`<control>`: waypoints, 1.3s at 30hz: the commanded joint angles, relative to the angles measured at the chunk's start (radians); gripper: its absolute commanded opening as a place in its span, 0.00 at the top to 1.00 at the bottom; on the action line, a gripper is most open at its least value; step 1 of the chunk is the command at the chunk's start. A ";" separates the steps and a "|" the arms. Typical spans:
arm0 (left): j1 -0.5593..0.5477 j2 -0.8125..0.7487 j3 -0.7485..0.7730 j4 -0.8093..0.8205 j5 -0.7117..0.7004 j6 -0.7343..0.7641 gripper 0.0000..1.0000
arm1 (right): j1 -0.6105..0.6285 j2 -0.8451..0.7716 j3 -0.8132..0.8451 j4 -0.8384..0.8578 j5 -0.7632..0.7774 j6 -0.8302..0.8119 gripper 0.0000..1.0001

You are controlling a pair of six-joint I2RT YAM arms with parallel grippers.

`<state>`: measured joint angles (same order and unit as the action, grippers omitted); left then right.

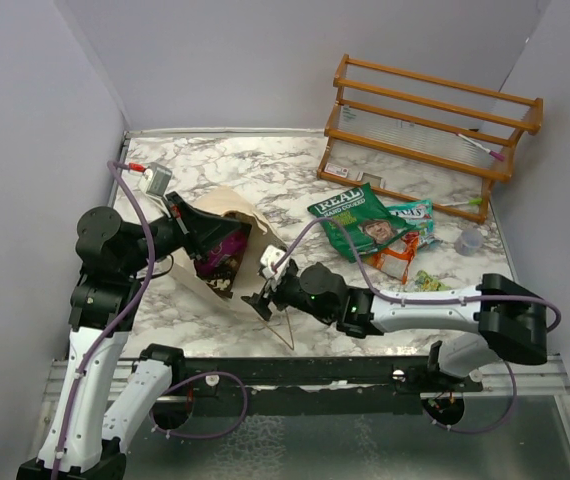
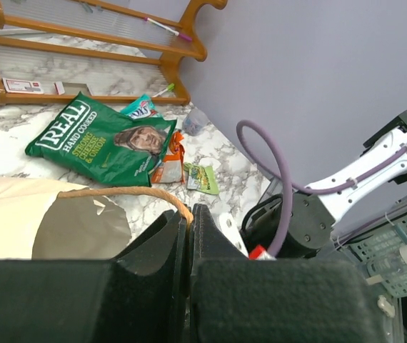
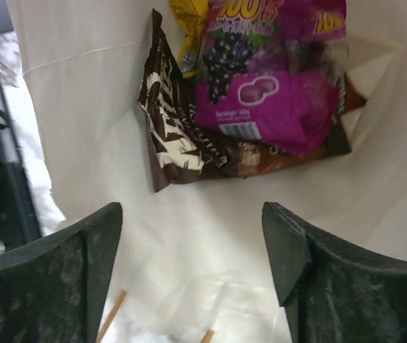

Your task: Take the snacks out of the paper bag

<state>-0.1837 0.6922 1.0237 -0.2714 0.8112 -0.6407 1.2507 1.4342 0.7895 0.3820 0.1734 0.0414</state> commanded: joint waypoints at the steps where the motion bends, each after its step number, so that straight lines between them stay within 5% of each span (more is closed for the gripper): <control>1: -0.002 -0.024 -0.007 0.012 -0.003 -0.015 1.00 | 0.026 0.071 -0.029 0.267 0.057 -0.324 0.17; 12: -0.002 -0.027 -0.019 0.014 0.000 -0.001 1.00 | 0.025 0.137 -0.079 0.376 -0.009 -0.618 0.07; 39: -0.002 -0.043 -0.008 0.003 0.029 0.042 1.00 | -0.087 0.303 0.115 0.153 -0.319 -1.007 0.07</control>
<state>-0.1837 0.6682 1.0058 -0.2783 0.8173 -0.6147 1.1961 1.6821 0.8574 0.5373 -0.0875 -0.8753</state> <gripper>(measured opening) 0.019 0.929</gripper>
